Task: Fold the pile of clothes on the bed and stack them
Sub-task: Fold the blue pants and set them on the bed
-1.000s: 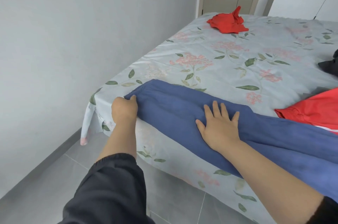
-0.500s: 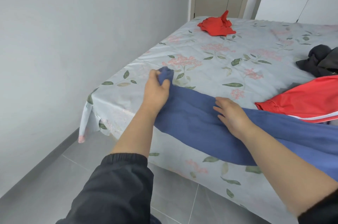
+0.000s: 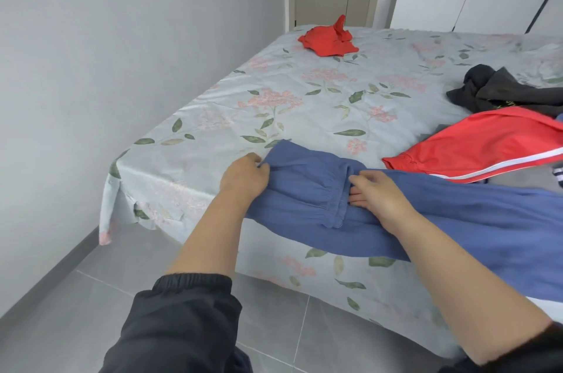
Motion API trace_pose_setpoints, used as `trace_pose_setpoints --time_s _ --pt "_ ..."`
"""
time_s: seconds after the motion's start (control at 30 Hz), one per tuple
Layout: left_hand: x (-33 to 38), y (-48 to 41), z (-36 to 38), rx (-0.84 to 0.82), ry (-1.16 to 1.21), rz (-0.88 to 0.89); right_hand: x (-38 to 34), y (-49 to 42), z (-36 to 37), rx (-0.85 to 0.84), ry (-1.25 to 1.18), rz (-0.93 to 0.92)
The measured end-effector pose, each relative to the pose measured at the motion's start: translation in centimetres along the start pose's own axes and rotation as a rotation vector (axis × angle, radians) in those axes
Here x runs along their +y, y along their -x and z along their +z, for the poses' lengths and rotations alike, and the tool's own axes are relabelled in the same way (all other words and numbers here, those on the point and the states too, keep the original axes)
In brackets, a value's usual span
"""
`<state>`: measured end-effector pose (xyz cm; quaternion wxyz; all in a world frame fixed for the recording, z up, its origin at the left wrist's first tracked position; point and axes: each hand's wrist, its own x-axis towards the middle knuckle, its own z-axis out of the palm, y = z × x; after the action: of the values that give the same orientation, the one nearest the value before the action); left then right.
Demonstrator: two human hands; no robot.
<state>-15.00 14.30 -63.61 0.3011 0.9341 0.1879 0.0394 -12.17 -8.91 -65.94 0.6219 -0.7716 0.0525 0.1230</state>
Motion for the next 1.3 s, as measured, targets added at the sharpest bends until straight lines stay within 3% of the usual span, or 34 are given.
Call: trace_pose_setpoints --time_s 0.17,0.27,0.4,0.47,0.57,0.63,0.7,0.77,0.97,1.07,1.23,1.3 --pt "-0.7 -0.3 1.6 -0.120 -0.004 -0.018 0.0 -0.1 1.8 -0.003 0.061 -0.002" --pt "-1.0 -0.4 1.8 -0.162 0.020 -0.006 0.2 -0.2 2.2 0.038 0.177 -0.105" --pt "-1.2 -0.7 1.2 -0.220 0.147 -0.070 0.5 0.6 2.2 0.111 0.527 -0.232" --pt "-1.3 -0.9 0.8 -0.222 0.211 -0.140 0.7 1.2 2.5 0.229 0.789 -0.336" --pt "-1.6 -1.3 0.3 -0.259 0.238 -0.216 0.4 2.3 3.5 0.439 0.830 -0.621" --pt "-2.0 -1.4 -0.1 -0.313 0.230 -0.240 0.9 2.6 3.8 0.325 1.010 -0.650" --pt "-2.4 -1.1 -0.7 -0.393 0.265 -0.277 2.2 2.3 3.8 0.071 1.181 -0.465" --pt "-2.9 -0.7 -1.0 -0.455 0.306 -0.316 2.9 1.7 3.4 -0.050 1.176 -0.341" --pt "-4.2 0.6 -1.6 -0.525 0.517 -0.285 2.6 1.3 3.2 -0.064 1.252 -0.329" --pt "-5.0 1.3 -2.0 -0.538 0.399 -0.307 2.1 1.8 3.3 -0.097 1.329 -0.278" --pt "-6.0 1.1 -2.2 -0.423 0.279 -0.289 -0.7 0.8 4.7 0.239 0.996 -0.493" --pt "-6.2 0.9 -1.8 -0.399 0.268 -0.275 -2.2 -1.3 6.0 0.167 0.963 -0.533"
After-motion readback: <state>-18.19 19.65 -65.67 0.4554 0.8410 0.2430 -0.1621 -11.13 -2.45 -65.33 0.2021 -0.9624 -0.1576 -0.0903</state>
